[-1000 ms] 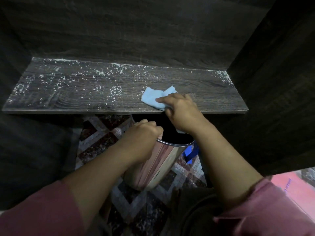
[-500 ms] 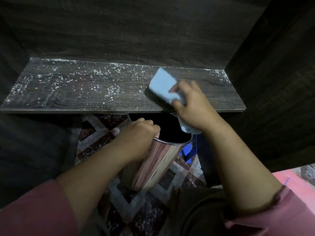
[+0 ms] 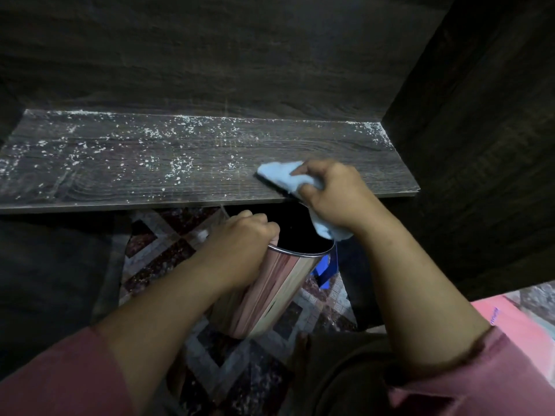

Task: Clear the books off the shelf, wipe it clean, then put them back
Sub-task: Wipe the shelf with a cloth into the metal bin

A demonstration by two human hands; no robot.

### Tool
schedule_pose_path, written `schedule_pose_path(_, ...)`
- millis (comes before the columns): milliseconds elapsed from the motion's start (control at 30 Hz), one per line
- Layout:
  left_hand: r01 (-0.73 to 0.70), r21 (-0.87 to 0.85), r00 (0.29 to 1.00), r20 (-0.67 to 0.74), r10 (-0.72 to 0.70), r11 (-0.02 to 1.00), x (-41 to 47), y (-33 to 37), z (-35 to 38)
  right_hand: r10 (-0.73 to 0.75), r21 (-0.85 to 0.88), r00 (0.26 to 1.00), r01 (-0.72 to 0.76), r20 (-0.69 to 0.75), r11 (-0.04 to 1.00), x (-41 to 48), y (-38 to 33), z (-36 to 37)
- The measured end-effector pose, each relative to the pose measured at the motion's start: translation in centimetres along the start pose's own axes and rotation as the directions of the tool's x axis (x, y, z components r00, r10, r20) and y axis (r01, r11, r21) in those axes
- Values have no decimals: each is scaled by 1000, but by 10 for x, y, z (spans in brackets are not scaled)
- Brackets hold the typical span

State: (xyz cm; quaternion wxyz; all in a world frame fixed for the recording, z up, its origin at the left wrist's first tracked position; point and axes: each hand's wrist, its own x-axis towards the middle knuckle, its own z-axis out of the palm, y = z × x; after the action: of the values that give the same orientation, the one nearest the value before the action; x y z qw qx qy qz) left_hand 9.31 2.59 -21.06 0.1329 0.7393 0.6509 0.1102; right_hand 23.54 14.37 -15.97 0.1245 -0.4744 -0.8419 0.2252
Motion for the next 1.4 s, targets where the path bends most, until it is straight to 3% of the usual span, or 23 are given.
schedule_pose_path(67, -8, -2, 1000, -11, 8, 1000, 4, 3, 1, 27, 17, 982, -24, -186, 1000, 7, 13, -10)
schedule_pose_path(167, -18, -21, 1000, -26, 17, 1000, 11, 10, 3, 121, -23, 887, -146, -447, 989, 20, 47, -20)
schedule_pose_path(300, -34, -16, 999, -32, 34, 999, 18, 19, 10, 250, -50, 744, -355, -620, 934, 40, 97, -31)
schedule_pose_path(367, -39, -35, 999, -37, 38, 999, 21, 22, 15, 254, -100, 793, -366, -554, 925, 49, 117, -26)
schedule_pose_path(433, -33, -55, 999, -42, 31, 998, 24, 24, 18, 268, -148, 878, -349, -396, 925, 59, 130, -16)
schedule_pose_path(533, -9, -63, 999, -40, 7, 998, 28, 25, 19, 321, -96, 909, -356, -264, 929, 70, 133, -14)
schedule_pose_path(700, 4, -20, 999, -33, -5, 1000, 33, 26, 21, 148, -44, 965, -161, -216, 986, 63, 96, 9)
schedule_pose_path(833, 5, -5, 999, -34, -5, 1000, 36, 27, 21, 25, 12, 948, -22, -317, 1000, 58, 81, 22)
schedule_pose_path(900, 15, -12, 999, -29, -15, 1000, 36, 27, 21, 53, 22, 906, -48, -420, 999, 61, 86, 17)
schedule_pose_path(1033, 19, -18, 998, -61, -20, 1000, 36, 25, 21, 134, -208, 817, -296, -561, 932, 65, 119, -4)
schedule_pose_path(1133, 21, -30, 997, -78, -23, 999, 35, 25, 22, 273, -194, 861, -382, -429, 903, 69, 139, -11)
schedule_pose_path(1200, 16, -34, 995, -98, -20, 999, 35, 23, 23, 291, -191, 890, -372, -351, 908, 74, 138, -10)
schedule_pose_path(1400, 16, -6, 992, -121, -17, 1000, 32, 21, 23, 32, -188, 968, -80, -248, 979, 71, 89, 19)
